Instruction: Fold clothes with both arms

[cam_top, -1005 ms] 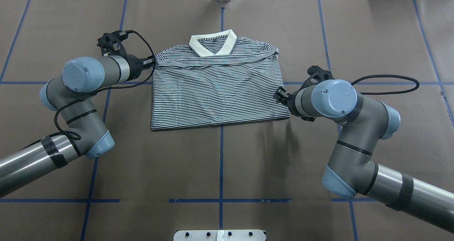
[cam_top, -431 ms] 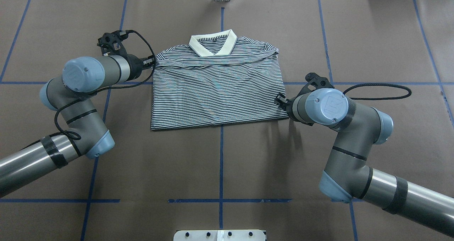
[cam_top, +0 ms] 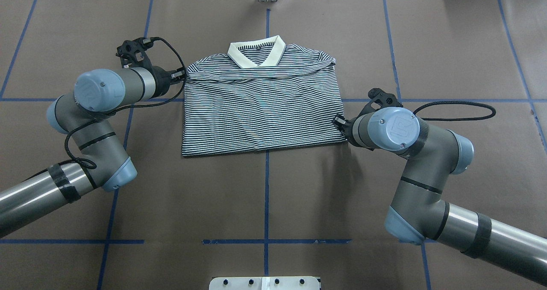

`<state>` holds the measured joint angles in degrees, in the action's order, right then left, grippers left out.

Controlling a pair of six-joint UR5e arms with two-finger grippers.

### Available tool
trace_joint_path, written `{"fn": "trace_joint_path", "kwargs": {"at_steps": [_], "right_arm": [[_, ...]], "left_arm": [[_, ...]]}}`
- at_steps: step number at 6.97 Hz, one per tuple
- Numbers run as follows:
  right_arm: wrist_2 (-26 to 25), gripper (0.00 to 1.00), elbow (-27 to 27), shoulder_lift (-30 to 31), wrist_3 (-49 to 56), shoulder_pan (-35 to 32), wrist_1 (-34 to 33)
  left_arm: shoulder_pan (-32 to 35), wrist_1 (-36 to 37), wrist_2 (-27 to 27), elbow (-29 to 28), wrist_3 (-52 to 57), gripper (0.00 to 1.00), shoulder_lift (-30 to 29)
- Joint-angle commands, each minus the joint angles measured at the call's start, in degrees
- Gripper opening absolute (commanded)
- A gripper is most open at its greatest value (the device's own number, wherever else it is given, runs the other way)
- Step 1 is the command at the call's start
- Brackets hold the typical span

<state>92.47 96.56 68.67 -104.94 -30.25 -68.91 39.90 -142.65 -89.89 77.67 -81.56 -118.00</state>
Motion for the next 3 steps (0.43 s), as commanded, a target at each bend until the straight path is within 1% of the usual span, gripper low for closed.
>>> {"fn": "trace_joint_path", "kwargs": {"at_steps": [1, 2, 3], "right_arm": [[-0.01, 0.00, 1.17, 0.41, 0.00, 0.19, 0.00], [0.07, 0.00, 5.35, 3.45, -0.09, 1.76, 0.00], [0.25, 0.00, 12.10, 8.62, -2.87, 4.47, -0.09]], "left_arm": [[0.00, 0.00, 0.07, 0.03, 0.00, 0.43, 0.05], [0.00, 0.00, 0.07, 0.03, 0.00, 0.43, -0.04], [0.00, 0.00, 0.07, 0.03, 0.00, 0.43, -0.13]]}}
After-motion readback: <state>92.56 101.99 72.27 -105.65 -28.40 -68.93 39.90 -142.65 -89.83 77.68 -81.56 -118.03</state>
